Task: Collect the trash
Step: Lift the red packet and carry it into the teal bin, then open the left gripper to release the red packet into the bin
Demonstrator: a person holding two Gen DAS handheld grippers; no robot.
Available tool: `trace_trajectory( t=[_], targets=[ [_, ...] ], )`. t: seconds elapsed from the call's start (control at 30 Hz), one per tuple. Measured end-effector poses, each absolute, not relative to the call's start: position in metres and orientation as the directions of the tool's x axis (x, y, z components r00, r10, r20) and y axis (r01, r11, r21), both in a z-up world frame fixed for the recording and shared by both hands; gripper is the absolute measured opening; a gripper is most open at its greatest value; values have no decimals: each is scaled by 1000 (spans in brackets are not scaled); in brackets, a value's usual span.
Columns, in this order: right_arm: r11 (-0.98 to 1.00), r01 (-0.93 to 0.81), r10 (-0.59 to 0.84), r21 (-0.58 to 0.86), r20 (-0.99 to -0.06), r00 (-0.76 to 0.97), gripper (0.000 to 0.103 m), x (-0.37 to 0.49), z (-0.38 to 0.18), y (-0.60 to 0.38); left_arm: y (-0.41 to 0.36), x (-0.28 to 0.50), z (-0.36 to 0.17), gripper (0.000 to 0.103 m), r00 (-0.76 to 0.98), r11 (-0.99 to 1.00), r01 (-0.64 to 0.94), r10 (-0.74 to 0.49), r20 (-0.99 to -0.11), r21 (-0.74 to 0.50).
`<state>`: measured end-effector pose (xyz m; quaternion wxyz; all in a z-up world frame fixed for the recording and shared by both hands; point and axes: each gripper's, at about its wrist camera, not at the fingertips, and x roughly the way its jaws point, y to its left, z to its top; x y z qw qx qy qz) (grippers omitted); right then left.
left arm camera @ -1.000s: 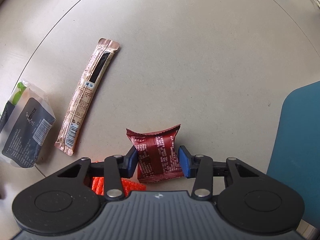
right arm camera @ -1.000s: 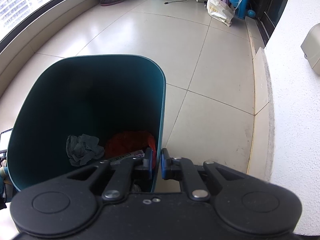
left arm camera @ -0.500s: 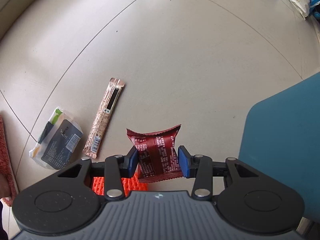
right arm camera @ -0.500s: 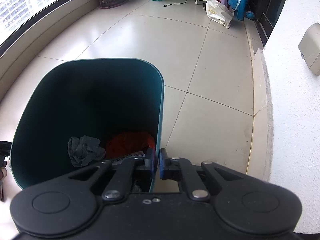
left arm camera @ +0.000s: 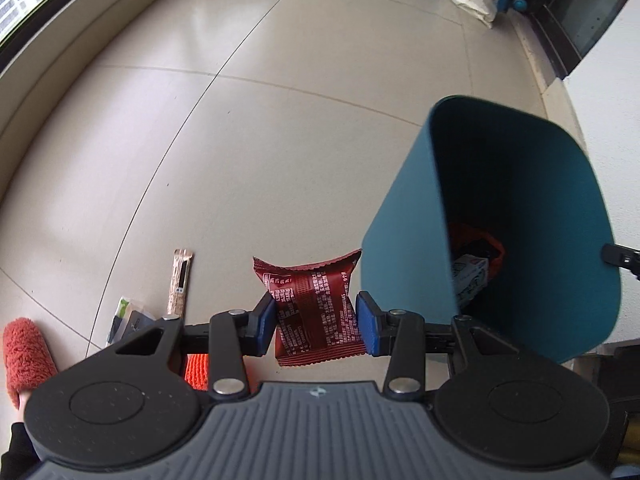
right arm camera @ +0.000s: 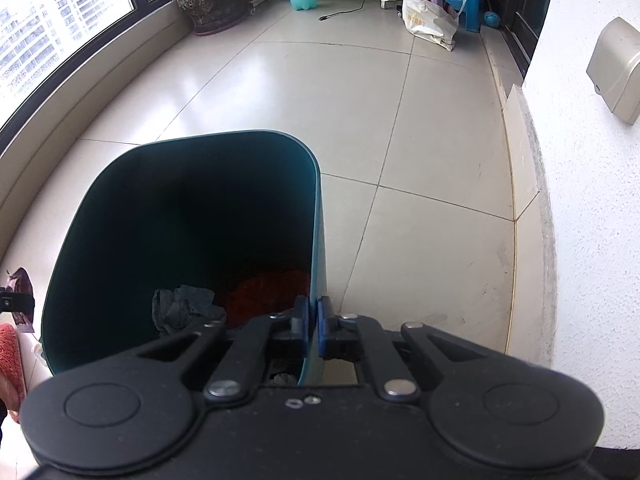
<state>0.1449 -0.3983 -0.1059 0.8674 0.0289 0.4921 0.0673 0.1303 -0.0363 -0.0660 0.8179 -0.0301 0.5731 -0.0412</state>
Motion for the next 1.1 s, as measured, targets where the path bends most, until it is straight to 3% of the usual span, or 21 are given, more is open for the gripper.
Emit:
trace_trajectory(
  t=[0.17,0.33,0.7,1.1],
  targets=[
    [989,-91,145,115,-847,511,4,144,-105,-399,-74,131,-23,41,397,987,119,-146,-906,-107],
    [988,-91,151,122,-845,512,4,144,-106,-399,-120,144,-15,41,409,977,200,-157,-899,-79],
    [985,-95,172,144,-842,511,4,144,-105,-404,-205,183,-88,42,272,947,312,-164,-948,-74],
    [982,-103,189,158,-838,512,4,142,-105,-409,-220,209,-149,42,204,951,307,-102,-974,-36]
  ],
)
